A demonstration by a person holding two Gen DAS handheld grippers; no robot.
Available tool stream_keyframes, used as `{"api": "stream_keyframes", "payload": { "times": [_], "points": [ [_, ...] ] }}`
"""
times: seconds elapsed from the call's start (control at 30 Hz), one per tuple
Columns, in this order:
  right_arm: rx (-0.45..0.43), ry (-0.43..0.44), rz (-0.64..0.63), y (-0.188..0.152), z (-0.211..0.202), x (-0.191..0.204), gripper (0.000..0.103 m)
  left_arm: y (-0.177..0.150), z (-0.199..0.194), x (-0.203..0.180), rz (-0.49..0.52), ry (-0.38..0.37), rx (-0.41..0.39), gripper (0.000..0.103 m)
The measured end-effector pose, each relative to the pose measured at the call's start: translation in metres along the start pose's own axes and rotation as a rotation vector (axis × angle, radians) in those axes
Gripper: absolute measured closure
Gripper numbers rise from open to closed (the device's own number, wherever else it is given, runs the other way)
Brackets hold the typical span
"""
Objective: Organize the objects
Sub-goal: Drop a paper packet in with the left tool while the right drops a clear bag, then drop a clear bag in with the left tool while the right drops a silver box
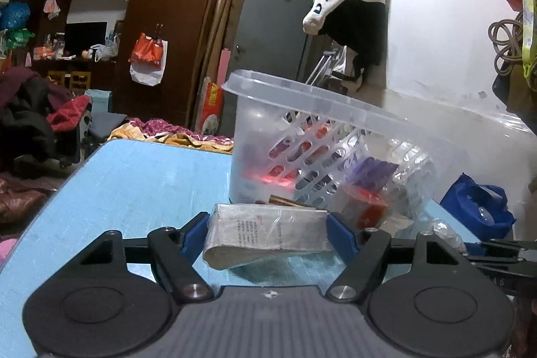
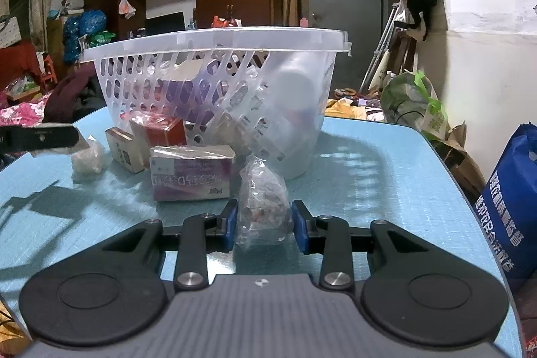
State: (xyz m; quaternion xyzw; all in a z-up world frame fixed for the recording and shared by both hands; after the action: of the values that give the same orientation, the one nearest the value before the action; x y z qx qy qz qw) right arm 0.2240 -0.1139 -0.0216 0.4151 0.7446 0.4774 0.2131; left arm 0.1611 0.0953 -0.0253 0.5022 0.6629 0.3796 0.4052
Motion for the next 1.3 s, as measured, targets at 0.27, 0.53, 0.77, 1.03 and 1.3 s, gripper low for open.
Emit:
{"api": "stream_keyframes", "payload": {
  "times": [0.27, 0.53, 0.77, 1.03, 1.3],
  "points": [
    [-0.008, -0.005, 0.006, 0.0, -0.001, -0.001, 0.066, -0.002, 0.0, 0.005, -0.014, -0.01, -0.004, 0.025],
    [-0.034, -0.027, 0.02, 0.002, -0.011, -0.001, 0.066, 0.002, -0.012, 0.002, -0.005, -0.013, -0.047, 0.025],
    [-0.229, 0.015, -0.069, 0.094, -0.062, 0.015, 0.066, 0.103, -0.042, -0.035, 0.045, -0.081, -0.207, 0.025],
    [-0.139, 0.024, -0.132, 0.16, 0.008, 0.008, 0.014, 0.155, 0.05, -0.066, 0.096, -0.057, 0.007, 0.012],
    [-0.196, 0.075, -0.051, 0.089, -0.045, 0.003, 0.0, 0.093, -0.02, -0.022, 0.079, -0.1, -0.111, 0.001]
  ]
}}
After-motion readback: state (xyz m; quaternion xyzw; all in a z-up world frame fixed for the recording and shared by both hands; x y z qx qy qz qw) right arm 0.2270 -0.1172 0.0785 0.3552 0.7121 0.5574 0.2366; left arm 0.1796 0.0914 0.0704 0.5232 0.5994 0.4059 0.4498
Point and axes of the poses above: each gripper's, at about its wrist camera, not at the fingertips, and z roughly the way its jaws point, x to its left, y to its top, the point moved 2 cm from there along z, roughly the way its jaws point, and after that the axes turned 10 degrees about y, right-handed, at the moved point
